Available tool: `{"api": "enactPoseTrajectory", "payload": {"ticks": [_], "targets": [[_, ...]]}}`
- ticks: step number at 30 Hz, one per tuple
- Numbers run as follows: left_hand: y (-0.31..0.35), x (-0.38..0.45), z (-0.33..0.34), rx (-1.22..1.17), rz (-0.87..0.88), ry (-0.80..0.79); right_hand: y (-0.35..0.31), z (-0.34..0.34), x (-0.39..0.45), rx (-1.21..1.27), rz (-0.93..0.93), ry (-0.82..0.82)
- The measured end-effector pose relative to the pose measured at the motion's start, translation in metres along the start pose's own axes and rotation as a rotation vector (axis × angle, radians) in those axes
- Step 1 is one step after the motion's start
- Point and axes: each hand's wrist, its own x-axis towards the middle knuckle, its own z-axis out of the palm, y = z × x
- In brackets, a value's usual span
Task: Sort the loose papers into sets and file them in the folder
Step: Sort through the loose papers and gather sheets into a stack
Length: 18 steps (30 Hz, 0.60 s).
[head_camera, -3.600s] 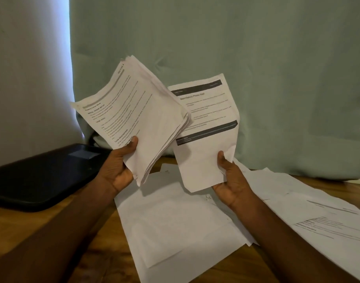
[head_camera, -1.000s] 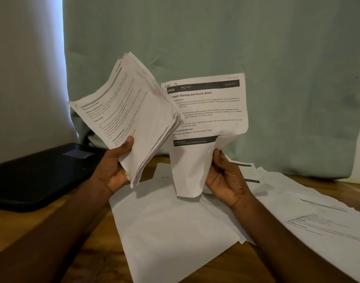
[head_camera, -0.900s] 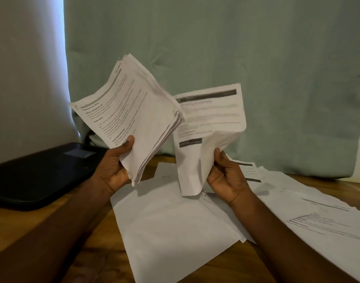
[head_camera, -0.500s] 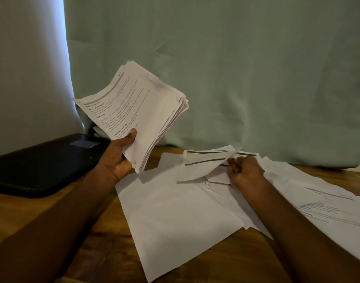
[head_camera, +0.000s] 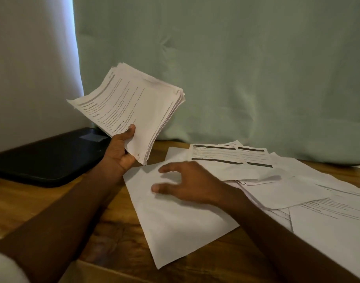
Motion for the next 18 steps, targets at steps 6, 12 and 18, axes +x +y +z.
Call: {"api": "enactPoseTrajectory", "payload": {"ticks": [6,12,18], "targets": [[0.002,0.003,-0.003,0.054,0.063,-0.007,-0.010,0.014,-0.005,-0.184,0.087,-0.402],[0.005,-0.001,0.002,0.015,0.043,-0.046,-0.007,0.009,-0.003,0.007,0.067,-0.268],[0.006,-0.007,0.008,0.039,0.095,-0.070,0.002,-0.004,0.002,0.206,0.010,-0.002]]}}
